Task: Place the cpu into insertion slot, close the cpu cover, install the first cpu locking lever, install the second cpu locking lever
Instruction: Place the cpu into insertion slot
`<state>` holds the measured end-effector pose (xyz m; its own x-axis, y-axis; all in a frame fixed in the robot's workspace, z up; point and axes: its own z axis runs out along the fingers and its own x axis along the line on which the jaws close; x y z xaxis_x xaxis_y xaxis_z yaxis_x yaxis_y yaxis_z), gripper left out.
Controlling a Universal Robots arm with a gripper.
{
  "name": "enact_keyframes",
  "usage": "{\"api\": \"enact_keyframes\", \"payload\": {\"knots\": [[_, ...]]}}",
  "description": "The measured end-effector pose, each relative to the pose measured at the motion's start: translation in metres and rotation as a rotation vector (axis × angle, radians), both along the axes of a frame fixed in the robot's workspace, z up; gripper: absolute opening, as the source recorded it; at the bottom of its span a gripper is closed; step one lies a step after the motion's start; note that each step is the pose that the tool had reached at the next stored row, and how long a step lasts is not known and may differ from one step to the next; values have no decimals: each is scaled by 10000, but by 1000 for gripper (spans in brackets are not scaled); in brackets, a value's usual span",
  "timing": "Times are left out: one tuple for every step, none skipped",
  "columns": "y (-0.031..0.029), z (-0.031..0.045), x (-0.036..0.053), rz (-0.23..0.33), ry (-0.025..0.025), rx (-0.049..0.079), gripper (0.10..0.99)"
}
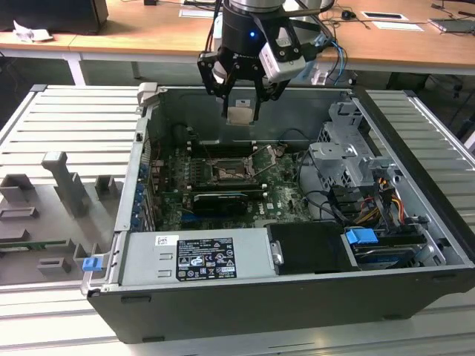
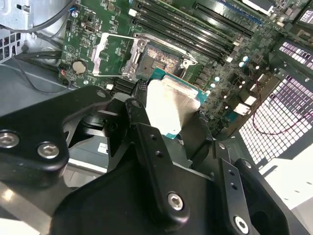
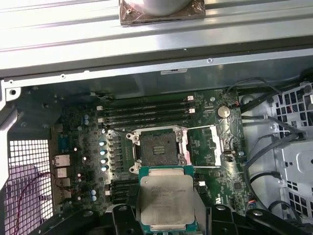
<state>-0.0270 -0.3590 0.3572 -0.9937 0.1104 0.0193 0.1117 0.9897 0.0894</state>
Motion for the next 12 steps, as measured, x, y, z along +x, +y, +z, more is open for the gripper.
{"api": "enact_keyframes", "payload": {"knots": [[0, -5, 0, 0, 0, -4, 529], [0, -8, 0, 0, 1, -13, 529], [0, -9, 0, -7, 1, -16, 529], [0, -9, 0, -22, 1, -16, 529], [0, -10, 0, -40, 0, -14, 529], [0, -11, 0, -84, 0, -15, 529], [0, -11, 0, -115, 0, -15, 529], [0, -11, 0, -153, 0, -15, 529], [0, -12, 0, -192, 0, -15, 529], [0, -12, 0, -234, 1, -15, 529], [0, -12, 0, -288, 1, -15, 529], [0, -13, 0, -328, 0, -14, 529]]}}
